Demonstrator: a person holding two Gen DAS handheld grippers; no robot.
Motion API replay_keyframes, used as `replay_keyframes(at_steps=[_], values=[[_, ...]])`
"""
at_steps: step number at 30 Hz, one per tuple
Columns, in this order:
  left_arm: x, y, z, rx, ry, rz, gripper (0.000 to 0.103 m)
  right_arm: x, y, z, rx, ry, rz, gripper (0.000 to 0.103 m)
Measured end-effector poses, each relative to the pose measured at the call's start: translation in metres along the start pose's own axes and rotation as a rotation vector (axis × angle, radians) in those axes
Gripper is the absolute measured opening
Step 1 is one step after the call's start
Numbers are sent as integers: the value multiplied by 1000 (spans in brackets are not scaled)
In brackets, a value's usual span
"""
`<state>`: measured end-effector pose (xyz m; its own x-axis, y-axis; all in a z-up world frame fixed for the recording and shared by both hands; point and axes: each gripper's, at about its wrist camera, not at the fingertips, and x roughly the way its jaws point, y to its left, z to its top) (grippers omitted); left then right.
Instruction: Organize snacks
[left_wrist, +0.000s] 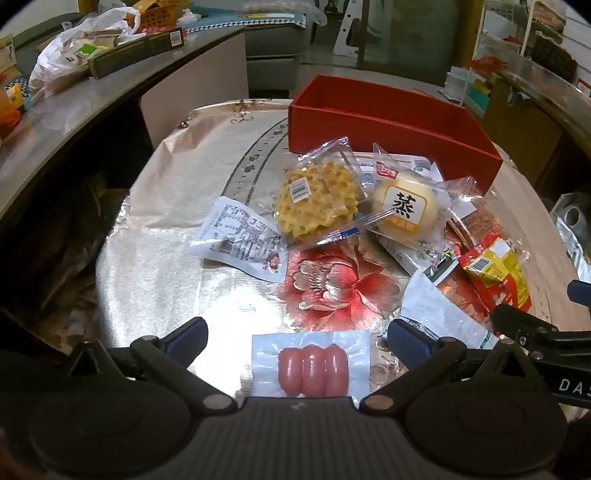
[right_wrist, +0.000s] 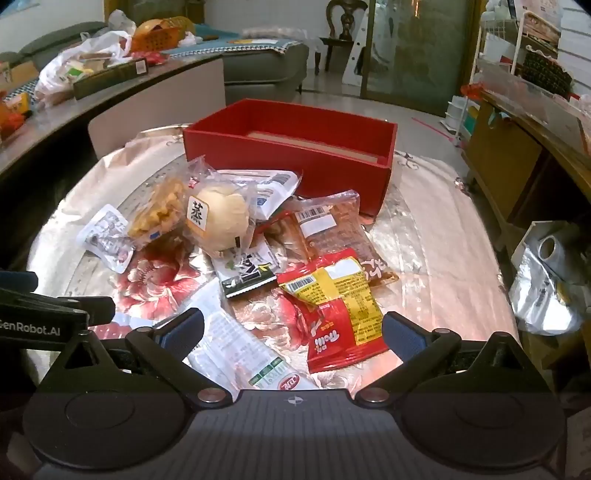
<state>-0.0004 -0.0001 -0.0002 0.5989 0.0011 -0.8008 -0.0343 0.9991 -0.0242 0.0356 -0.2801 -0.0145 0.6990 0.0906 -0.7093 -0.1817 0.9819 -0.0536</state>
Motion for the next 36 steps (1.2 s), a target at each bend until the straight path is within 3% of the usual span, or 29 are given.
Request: replay_keyframes(at_steps=[14, 36], values=[[9, 9, -6, -13, 96, -17, 99, 9, 3, -5, -50, 64, -4, 103], [9, 6, -6, 6, 92, -19, 99, 13, 8, -7, -64, 94, -2, 103]])
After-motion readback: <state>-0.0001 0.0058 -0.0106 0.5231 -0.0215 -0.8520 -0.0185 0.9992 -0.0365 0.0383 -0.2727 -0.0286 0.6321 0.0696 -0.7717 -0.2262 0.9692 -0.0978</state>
